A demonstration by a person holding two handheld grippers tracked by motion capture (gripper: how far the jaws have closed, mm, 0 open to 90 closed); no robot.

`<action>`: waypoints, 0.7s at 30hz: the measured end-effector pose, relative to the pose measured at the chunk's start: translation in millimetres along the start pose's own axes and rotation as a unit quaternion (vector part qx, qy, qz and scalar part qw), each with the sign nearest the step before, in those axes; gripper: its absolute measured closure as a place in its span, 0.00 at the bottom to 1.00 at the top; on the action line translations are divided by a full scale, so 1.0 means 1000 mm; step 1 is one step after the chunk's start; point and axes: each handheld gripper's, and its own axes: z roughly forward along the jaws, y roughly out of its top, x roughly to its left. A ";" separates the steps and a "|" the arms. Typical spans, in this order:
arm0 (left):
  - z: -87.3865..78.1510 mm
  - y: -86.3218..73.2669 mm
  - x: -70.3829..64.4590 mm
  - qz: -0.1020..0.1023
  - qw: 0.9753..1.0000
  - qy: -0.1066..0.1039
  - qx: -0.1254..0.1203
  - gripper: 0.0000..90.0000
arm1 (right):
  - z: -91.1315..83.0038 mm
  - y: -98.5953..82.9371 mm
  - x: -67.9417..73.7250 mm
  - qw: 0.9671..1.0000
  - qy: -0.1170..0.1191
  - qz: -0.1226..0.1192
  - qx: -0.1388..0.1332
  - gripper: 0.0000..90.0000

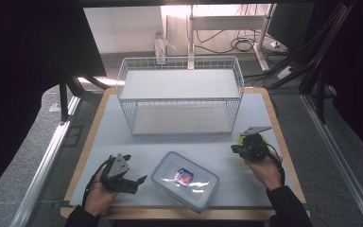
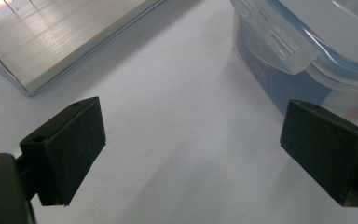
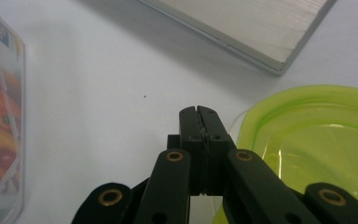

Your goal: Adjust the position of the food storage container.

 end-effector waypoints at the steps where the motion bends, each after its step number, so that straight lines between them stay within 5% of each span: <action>1: 0.000 0.000 0.000 -0.003 1.000 -0.002 -0.001 0.07 | -0.001 -0.001 -0.001 1.000 -0.001 0.003 -0.001 1.00; 8: -0.003 0.002 0.002 -0.039 0.999 0.001 -0.002 0.06 | -0.012 -0.003 0.014 1.000 0.003 -0.008 -0.027 1.00; 12: -0.009 0.002 0.007 -0.075 0.997 -0.016 -0.023 0.10 | -0.018 -0.009 0.025 0.999 0.003 -0.009 -0.034 1.00; 18: -0.010 0.004 0.005 -0.073 0.996 -0.039 -0.026 0.29 | -0.031 -0.023 0.046 0.999 0.010 -0.022 -0.048 1.00; 21: -0.008 0.008 0.000 -0.062 0.997 -0.044 -0.024 0.46 | -0.039 -0.035 0.063 0.998 0.017 -0.032 -0.054 1.00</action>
